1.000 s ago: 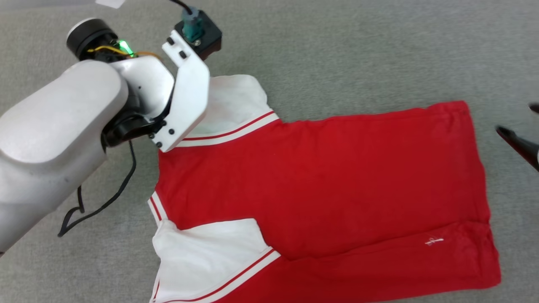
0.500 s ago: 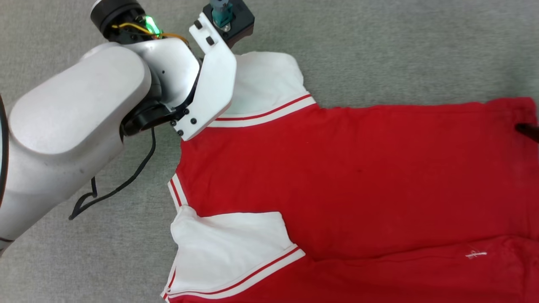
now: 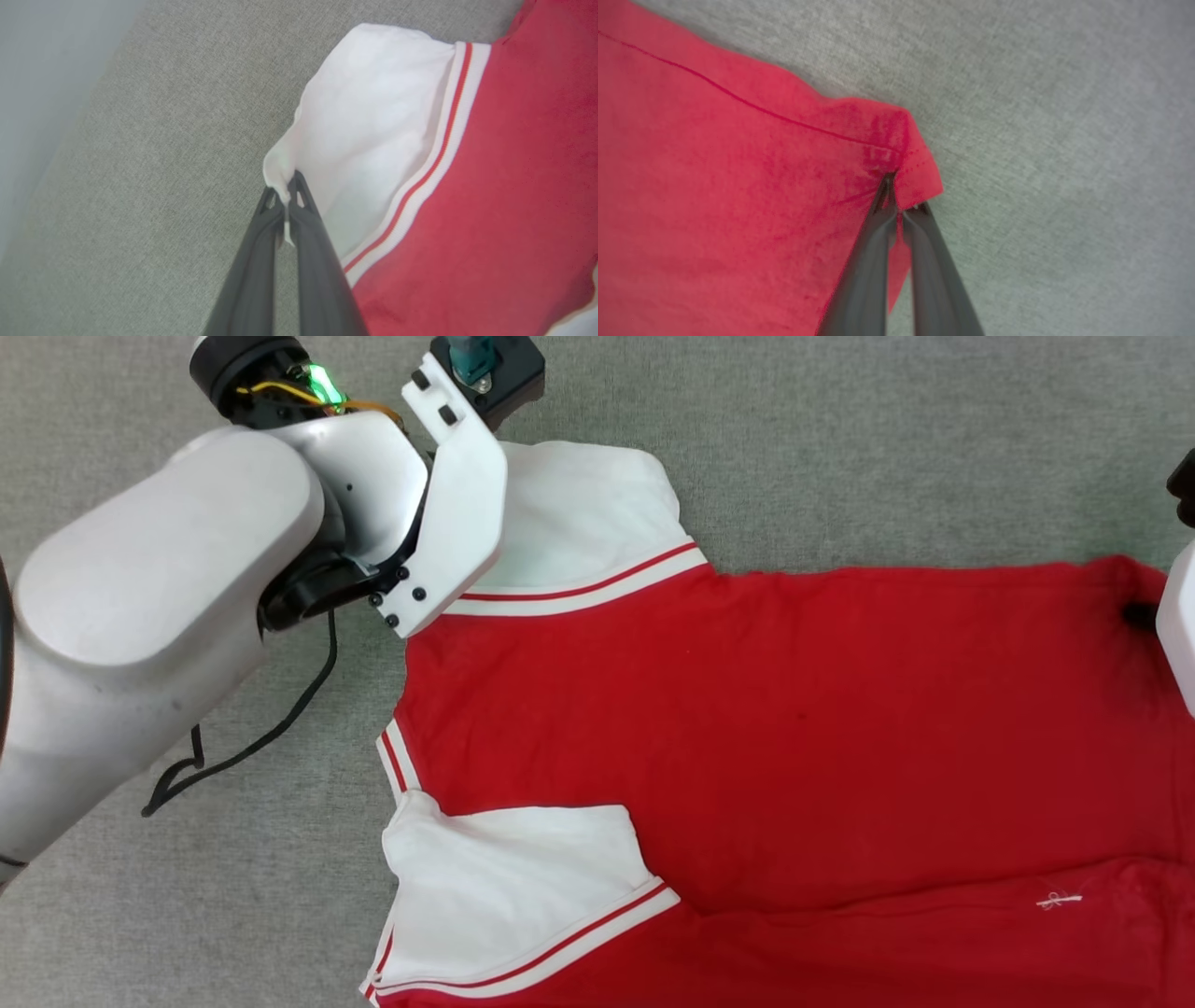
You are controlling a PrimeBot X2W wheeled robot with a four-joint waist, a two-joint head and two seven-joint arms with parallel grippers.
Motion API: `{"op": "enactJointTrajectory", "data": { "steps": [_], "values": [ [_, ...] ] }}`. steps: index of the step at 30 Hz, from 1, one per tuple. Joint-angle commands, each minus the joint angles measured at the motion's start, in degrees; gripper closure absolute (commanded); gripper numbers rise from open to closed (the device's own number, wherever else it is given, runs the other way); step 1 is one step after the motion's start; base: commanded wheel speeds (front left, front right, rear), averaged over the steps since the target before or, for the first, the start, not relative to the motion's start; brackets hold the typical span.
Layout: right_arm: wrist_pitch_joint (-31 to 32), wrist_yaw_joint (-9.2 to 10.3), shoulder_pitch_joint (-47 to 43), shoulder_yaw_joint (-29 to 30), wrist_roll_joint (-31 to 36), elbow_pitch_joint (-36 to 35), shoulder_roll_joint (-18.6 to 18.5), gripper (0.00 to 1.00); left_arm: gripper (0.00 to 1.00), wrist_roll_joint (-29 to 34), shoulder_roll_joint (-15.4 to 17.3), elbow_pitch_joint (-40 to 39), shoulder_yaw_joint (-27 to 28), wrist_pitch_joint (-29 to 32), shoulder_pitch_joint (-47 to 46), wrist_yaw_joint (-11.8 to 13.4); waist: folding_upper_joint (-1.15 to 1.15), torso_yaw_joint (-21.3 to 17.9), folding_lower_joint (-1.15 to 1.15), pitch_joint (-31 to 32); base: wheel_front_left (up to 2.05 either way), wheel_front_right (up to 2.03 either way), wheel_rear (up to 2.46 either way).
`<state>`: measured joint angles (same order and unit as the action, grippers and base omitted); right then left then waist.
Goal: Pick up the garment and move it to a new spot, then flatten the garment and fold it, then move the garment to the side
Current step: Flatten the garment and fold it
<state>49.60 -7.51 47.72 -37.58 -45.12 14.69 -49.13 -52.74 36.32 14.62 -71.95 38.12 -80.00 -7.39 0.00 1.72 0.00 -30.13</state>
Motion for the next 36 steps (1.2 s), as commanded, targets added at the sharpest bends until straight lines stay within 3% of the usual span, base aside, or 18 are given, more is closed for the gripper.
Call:
{"op": "enactJointTrajectory", "data": {
  "steps": [1, 9, 17, 28, 36],
  "values": [
    [-0.26, 0.05, -1.77, -1.69, -0.4, 1.35, 1.4, 1.0, 1.0, -0.37, 0.1, 0.14, -0.16, -0.27, 0.88, 0.03, 0.0, -0.35, 0.0, 1.09, 0.0, 0.0, 0.0],
    [-8.91, 0.04, -2.47, -3.51, -1.8, 0.81, 0.76, 1.0, 1.0, -3.21, 0.84, 1.26, -0.54, -4.6, 5.6, 0.02, 0.0, -1.14, 0.0, 9.23, 0.0, 0.0, 0.0],
    [-15.77, 0.04, -7.61, -4.8, -3.58, -0.47, -1.04, 1.0, 1.0, -4.03, 3.73, -2.11, -0.85, -6.93, 11.88, 0.46, 0.0, -1.02, 0.0, 16.64, 0.0, 0.0, 0.0],
    [-21.07, 0.05, -19.19, -5.14, -5.3, -2.3, -3.02, 1.0, 1.0, -5.15, 10.99, -12.77, -1.19, -7.52, 25.86, 4.74, 0.0, -0.79, 0.0, 24.24, 0.0, 0.0, 0.0],
    [-23.34, 0.05, -27.55, -4.16, -7.78, -2.82, -5.22, 1.0, 1.0, -4.54, 13.89, -17.65, -1.37, -7.88, 37.6, 7.54, 0.0, -0.41, 0.0, 26.3, 0.0, 0.0, 0.0]
  ]
}}
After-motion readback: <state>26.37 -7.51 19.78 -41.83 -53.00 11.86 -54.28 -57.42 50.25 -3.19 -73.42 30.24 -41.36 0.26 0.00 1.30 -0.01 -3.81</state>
